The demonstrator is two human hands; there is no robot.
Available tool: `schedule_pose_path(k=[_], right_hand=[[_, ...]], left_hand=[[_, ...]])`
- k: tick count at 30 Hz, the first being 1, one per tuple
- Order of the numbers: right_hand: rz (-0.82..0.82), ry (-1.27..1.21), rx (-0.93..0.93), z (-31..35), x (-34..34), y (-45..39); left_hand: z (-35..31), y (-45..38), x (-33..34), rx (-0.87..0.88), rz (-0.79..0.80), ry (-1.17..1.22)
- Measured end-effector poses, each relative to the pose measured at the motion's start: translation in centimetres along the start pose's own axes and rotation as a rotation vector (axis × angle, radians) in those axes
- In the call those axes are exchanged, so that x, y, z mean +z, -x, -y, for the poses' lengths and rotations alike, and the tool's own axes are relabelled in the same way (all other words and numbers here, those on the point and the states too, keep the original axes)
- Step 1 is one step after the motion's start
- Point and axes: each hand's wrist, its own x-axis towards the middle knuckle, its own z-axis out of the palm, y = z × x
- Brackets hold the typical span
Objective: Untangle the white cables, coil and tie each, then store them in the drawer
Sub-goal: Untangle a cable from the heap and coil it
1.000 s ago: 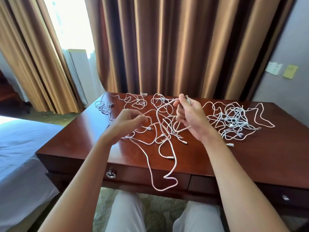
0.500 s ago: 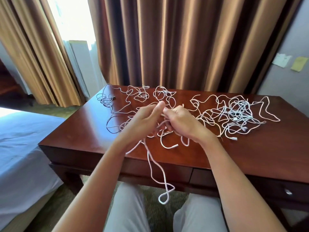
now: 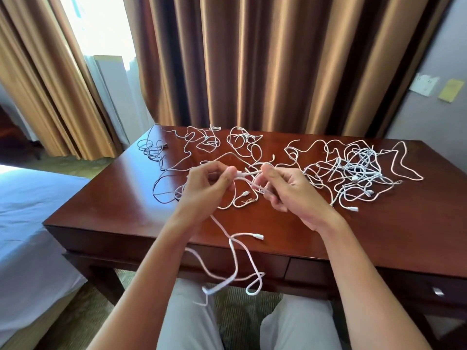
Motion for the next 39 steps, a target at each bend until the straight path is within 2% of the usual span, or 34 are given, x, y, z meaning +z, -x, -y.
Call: schedule_pose_path(k=[3, 6, 12, 17, 22, 28, 33, 36, 39], right_hand=[[-0.111, -0.138, -0.041, -0.2, -0.5, 0.0], [-0.151, -0.276, -0.067, 0.4, -0.5, -0.2], [-0.154, -0.62, -0.085, 1.3, 1.0, -0.6], [-0.156, -0.421, -0.122, 0.5, 2.1, -0.8], [-0.156, -0.334, -0.109, 1.0, 2.1, -1.1], [-0.032, 0.012, -0.127, 2.1, 2.5, -1.0], [0.065, -0.125, -0.121, 2.7, 3.3, -0.5], [-0.01, -0.104, -0.176, 2.3, 3.0, -1.1], [-0.109, 0.076, -0.235, 2.0, 2.9, -1.5]], left_hand=[[0.0, 0.2, -0.4, -0.09, 0.123, 0.068], [-0.2, 0.4, -0.3, -0.107, 0.255, 0.108], [-0.8, 0.1, 0.3, -0.067, 0.292, 0.177], [-1.1, 0.1, 0.8, -0.042, 0.198, 0.108], [-1.6, 0.3, 1.1, -0.062, 0.219, 0.102], [-2.4, 0.2, 1.5, 0.06, 0.216, 0.002], [-2.9, 0.3, 1.9, 0.07, 0.255, 0.075], [-2.7, 0.1, 1.6, 0.048, 0.229, 0.062], [-2.5, -0.1, 1.2, 0.06, 0.265, -0.007]])
